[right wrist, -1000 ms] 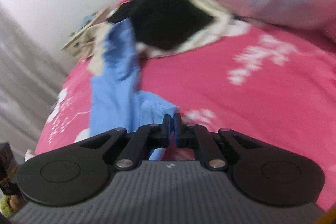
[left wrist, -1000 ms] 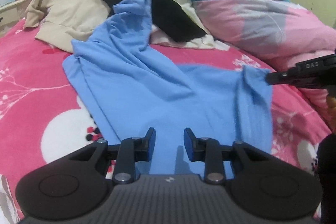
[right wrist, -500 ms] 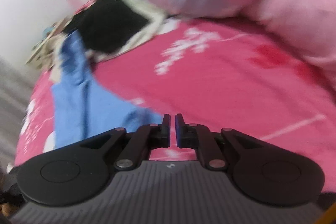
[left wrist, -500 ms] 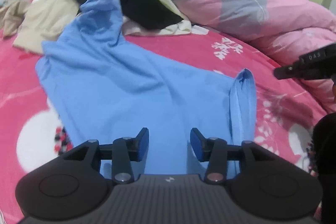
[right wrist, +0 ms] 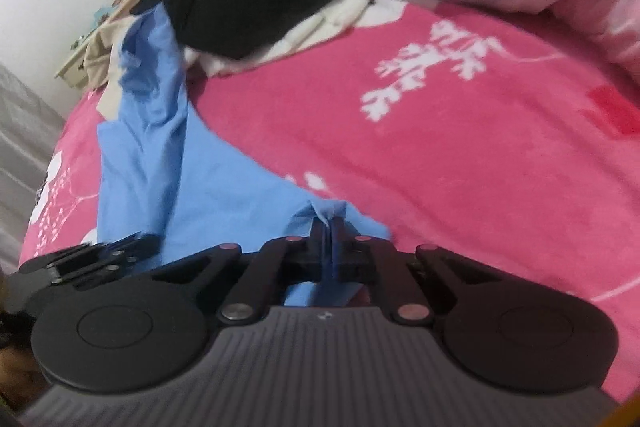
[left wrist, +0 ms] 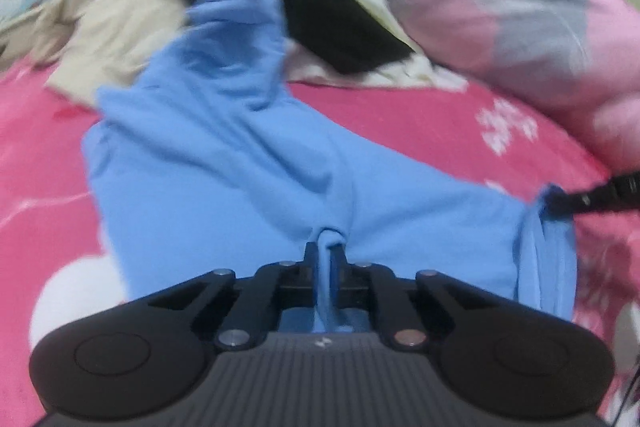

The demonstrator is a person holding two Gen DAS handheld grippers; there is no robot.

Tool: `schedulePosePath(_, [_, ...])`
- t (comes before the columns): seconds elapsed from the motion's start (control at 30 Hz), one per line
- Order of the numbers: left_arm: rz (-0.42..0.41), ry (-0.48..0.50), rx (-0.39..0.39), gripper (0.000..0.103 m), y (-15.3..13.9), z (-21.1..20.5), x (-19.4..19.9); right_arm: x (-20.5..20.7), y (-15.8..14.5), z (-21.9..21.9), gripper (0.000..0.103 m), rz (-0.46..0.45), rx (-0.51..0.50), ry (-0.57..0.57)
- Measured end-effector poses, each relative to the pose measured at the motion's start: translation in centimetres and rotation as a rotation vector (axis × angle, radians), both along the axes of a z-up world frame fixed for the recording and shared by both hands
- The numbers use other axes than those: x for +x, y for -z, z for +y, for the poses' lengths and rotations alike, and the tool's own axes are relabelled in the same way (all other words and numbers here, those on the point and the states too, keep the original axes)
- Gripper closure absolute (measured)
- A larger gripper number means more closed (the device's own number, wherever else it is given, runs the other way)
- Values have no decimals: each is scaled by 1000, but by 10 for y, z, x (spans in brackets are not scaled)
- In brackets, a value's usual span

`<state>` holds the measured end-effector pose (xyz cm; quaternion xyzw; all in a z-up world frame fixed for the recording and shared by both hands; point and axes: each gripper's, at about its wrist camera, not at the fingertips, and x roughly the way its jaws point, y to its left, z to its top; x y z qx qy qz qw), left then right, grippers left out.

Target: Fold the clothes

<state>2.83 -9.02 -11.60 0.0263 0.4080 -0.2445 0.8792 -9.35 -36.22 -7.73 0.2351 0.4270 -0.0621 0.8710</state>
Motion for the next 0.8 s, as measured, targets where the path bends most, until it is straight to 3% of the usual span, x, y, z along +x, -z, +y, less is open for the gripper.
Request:
schedulePosePath(0.27, [30,-182,-103,97,-28,84,-17,-21,-9,-14,103,-15,-15,26])
schedulePosePath(0.5, [60,-204,-105,96,-26,108,-30,-26,-12,-8,103,-33,42,29])
schedulePosePath(0.63, [-10,-154,-155,75,-42,115,-48,-37,-34,0,103,-138,140,-78])
schedulePosePath(0.73, [-40,-8,-216,59,-54,103,-62,-39,-50,14,103,-174,133,-166])
schedulePosePath(0.8, [-52,99,-252,55,-61,92,-70,-39,-59,24,103,-198,148,-218])
